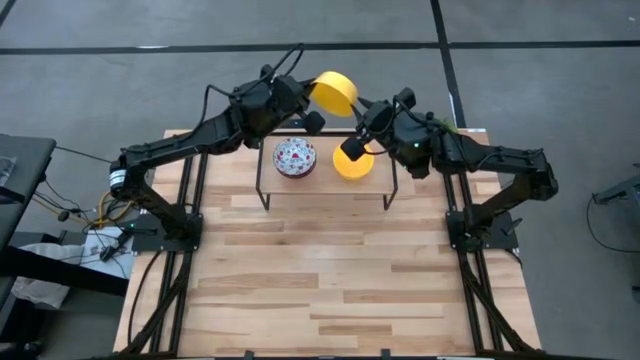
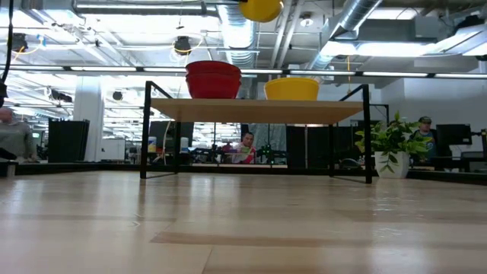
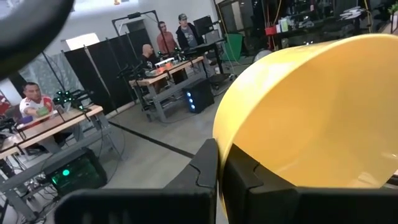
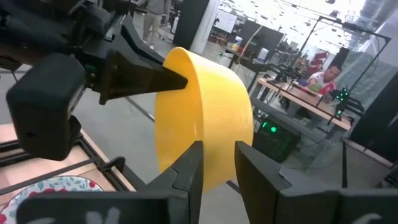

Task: Pick & Place Mini bowls
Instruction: Stack the yellow bowl on the yellow bowl on the shelf

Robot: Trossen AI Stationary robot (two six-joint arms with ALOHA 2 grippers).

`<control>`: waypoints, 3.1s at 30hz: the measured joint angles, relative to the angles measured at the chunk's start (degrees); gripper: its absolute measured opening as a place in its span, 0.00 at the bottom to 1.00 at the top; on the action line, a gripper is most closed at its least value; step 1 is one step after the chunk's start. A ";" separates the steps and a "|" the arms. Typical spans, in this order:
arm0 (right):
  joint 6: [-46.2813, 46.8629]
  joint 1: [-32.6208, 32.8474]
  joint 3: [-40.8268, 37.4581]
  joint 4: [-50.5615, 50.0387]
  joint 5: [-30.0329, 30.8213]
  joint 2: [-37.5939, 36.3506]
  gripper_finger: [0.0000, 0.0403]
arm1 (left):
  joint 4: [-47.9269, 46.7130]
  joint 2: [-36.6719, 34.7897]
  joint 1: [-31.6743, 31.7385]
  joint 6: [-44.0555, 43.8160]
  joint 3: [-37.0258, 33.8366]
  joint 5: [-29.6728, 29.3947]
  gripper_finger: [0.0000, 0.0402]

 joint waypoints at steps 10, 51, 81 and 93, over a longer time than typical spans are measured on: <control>0.88 0.56 0.00 -0.07 -0.07 0.00 0.20 | 0.40 0.56 -0.04 -0.04 -0.02 0.97 0.01; -4.96 -1.26 0.03 0.13 8.48 2.05 0.01 | 0.75 0.56 -1.28 -0.18 -0.07 4.11 0.06; 12.29 -14.86 4.61 -20.09 -22.93 1.30 0.00 | -2.43 -17.21 -1.90 4.74 -8.96 6.69 0.57; 17.22 -26.01 6.63 -33.21 -50.03 1.80 0.00 | -2.54 -35.68 -4.58 -5.75 -28.89 15.71 0.56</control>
